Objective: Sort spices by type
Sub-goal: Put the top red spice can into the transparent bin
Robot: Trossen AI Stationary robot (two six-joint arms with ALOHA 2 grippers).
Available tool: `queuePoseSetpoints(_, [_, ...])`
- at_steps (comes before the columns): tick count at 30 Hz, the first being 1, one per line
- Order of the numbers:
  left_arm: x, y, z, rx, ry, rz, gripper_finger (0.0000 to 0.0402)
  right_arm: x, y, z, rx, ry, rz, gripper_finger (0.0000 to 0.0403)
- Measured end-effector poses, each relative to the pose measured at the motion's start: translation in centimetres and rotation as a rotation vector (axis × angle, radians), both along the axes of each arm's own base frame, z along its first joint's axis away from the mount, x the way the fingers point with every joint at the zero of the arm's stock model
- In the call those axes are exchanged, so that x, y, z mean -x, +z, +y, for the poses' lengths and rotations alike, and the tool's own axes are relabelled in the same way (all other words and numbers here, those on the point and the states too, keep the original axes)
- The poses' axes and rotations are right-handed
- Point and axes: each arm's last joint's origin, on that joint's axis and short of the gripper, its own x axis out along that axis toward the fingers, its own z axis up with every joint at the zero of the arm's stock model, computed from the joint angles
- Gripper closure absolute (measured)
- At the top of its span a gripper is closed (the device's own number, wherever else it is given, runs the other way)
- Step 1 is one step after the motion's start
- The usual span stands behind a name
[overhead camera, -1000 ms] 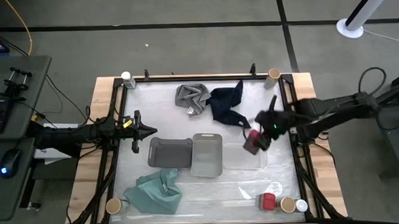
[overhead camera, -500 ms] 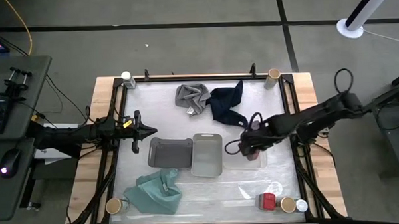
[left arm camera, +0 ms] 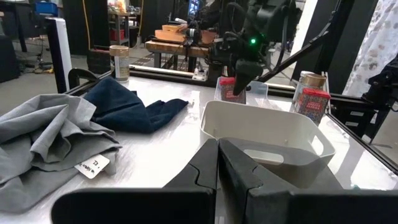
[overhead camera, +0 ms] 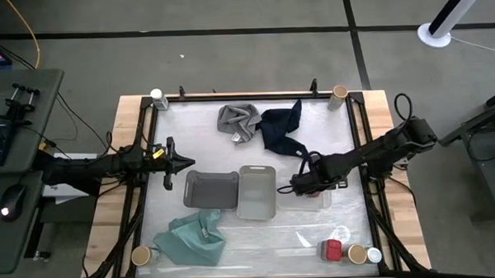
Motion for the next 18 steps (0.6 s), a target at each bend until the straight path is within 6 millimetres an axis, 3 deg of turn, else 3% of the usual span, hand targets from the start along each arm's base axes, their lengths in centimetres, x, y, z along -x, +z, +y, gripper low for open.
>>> queuePoseSetpoints(8, [0.00,0.00,0.00,0.000,0.000,0.000,0.0402,0.24,-0.06,-0.11,0.017,0.022,0.034,0.0195])
queuePoseSetpoints(14, [0.00,0.00,0.00,0.000,0.000,0.000,0.0401,0.25,-0.06,-0.07,0.004,0.024,0.037,0.0088])
queuePoseSetpoints(18, [0.00,0.00,0.00,0.000,0.000,0.000,0.0401,0.34,0.16,0.00,-0.031,0.037,0.035,0.0058])
